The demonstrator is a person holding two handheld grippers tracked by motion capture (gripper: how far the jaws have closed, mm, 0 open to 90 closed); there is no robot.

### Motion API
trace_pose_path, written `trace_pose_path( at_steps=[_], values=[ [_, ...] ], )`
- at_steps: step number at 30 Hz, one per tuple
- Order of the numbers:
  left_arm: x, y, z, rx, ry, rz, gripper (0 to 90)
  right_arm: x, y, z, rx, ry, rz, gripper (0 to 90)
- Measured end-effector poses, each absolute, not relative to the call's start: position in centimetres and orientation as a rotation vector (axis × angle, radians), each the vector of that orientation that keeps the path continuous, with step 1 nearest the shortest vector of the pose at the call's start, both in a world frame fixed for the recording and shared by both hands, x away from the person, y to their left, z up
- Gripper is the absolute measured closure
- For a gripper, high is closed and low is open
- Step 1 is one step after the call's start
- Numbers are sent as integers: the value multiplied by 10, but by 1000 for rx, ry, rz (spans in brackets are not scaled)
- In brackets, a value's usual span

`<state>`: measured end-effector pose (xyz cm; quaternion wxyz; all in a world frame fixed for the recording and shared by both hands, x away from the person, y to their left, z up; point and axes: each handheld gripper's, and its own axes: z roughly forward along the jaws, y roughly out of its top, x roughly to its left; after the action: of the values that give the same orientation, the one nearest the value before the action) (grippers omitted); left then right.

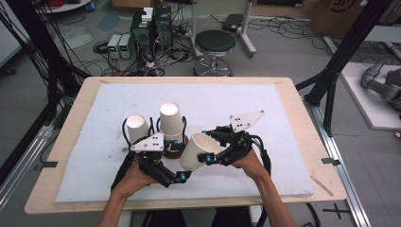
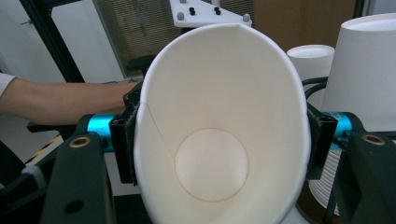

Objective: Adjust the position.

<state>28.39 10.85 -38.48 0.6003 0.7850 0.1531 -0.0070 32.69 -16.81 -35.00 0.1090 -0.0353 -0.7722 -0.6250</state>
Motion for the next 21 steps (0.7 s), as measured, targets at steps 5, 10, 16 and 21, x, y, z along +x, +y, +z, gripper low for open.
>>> trace_pose_path(
  at_steps=[5,10,16,21],
  values=[
    [283,113,-384,1833,363,-8,17,327,-170,-349,-106,-2268,-1848,334],
    [282,118,-381,1838,381,24,17,327,-172,-348,-114,-2268,-1855,335],
    [281,124,-378,1845,403,49,17,327,-174,-347,-124,-2272,-1857,335],
    [280,128,-377,1880,433,83,17,328,-178,-345,-134,-2286,-1860,335]
  ],
)
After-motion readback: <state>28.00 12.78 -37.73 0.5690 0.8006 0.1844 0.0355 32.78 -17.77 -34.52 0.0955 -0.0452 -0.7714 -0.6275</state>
